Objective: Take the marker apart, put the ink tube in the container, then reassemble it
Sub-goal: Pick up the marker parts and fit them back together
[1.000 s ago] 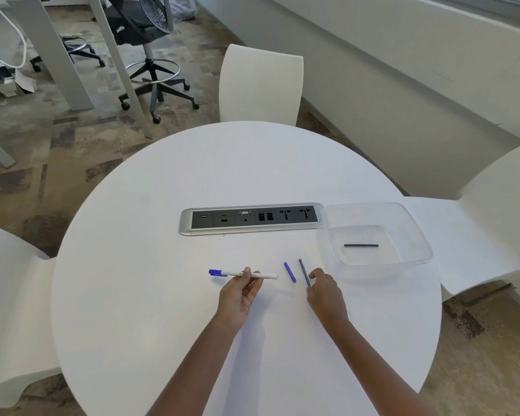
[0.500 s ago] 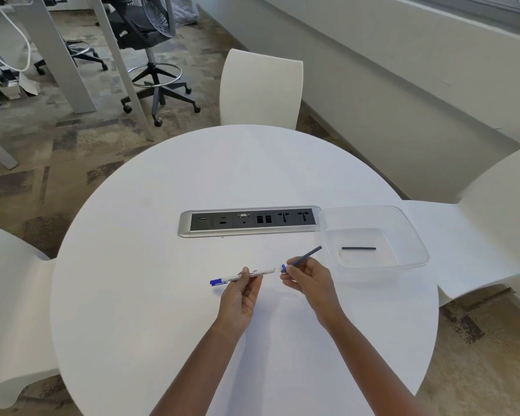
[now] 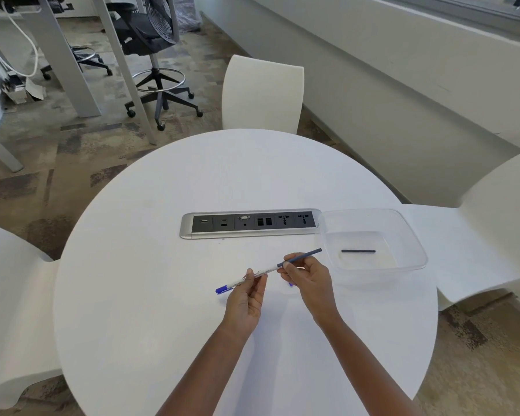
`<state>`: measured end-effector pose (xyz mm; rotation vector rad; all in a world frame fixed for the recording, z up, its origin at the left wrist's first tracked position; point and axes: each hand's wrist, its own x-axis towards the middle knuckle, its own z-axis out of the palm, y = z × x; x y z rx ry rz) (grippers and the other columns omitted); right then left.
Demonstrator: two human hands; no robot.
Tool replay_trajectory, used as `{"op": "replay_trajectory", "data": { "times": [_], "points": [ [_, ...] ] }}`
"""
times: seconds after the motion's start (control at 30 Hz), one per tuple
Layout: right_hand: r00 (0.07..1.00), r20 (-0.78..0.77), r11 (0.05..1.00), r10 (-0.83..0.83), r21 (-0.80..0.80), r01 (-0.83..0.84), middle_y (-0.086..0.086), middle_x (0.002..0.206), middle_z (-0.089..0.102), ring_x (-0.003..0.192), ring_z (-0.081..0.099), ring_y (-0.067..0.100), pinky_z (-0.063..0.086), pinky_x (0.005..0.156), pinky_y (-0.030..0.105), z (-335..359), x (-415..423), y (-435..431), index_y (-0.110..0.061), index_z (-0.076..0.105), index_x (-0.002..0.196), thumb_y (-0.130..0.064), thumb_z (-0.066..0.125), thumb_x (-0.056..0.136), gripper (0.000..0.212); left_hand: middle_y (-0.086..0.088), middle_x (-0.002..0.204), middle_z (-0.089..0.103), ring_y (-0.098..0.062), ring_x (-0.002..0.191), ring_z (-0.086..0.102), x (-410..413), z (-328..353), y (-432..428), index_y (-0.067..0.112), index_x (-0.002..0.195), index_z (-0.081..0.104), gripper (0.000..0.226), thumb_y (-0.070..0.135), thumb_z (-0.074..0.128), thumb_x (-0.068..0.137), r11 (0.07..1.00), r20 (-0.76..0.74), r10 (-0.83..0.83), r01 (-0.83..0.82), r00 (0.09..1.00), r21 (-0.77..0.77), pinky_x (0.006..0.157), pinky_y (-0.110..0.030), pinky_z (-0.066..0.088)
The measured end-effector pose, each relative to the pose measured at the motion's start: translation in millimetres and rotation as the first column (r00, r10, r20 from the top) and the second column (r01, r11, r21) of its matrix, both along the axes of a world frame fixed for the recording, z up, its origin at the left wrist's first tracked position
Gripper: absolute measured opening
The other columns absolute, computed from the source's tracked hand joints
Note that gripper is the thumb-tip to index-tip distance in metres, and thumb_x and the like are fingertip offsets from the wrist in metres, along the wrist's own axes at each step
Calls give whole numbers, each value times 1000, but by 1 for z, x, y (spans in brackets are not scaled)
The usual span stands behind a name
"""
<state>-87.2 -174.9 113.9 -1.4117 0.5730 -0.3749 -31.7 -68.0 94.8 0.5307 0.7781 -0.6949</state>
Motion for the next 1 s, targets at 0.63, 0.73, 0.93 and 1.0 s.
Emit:
{"op": "replay_trajectory", "data": {
  "times": [0.63, 0.73, 0.93, 1.0],
  "points": [
    [956, -207, 826, 207, -487, -284, -4, 89, 65, 74, 61, 8, 47, 62, 3, 27, 16, -14, -14, 66, 89, -9, 61, 84, 9, -19, 53, 68, -23, 47, 68, 6, 6, 0, -6, 83, 59, 16, 8, 53, 89, 995, -19, -12, 10, 1000, -98, 72, -29, 57],
    [947, -222, 810, 231, -496, -314, 0, 93, 68, 78, 64, 13, 48, 66, 8, 30, 18, -14, -17, 66, 93, -9, 61, 83, 13, -17, 53, 68, -21, 47, 68, 8, 8, -1, -5, 83, 59, 15, 7, 53, 89, 994, -10, -14, 13, 1000, -110, 77, -29, 56],
    [945, -252, 811, 211, -495, -313, -4, 87, 62, 69, 59, 1, 46, 61, 4, 26, 19, -19, -22, 57, 109, -4, 59, 83, 32, -16, 51, 67, -20, 46, 68, 14, 15, -1, -5, 82, 58, 16, 7, 51, 90, 989, 11, -8, 9, 1000, -148, 52, -27, 57],
    [944, -279, 800, 177, -518, -303, -1, 86, 61, 67, 58, 4, 52, 61, 14, 21, 18, -20, -20, 58, 108, -1, 55, 84, 30, -15, 51, 67, -20, 46, 68, 16, 15, 1, -4, 83, 58, 15, 7, 51, 90, 989, 15, 4, -1, 1000, -148, 52, -26, 57]
  ]
}}
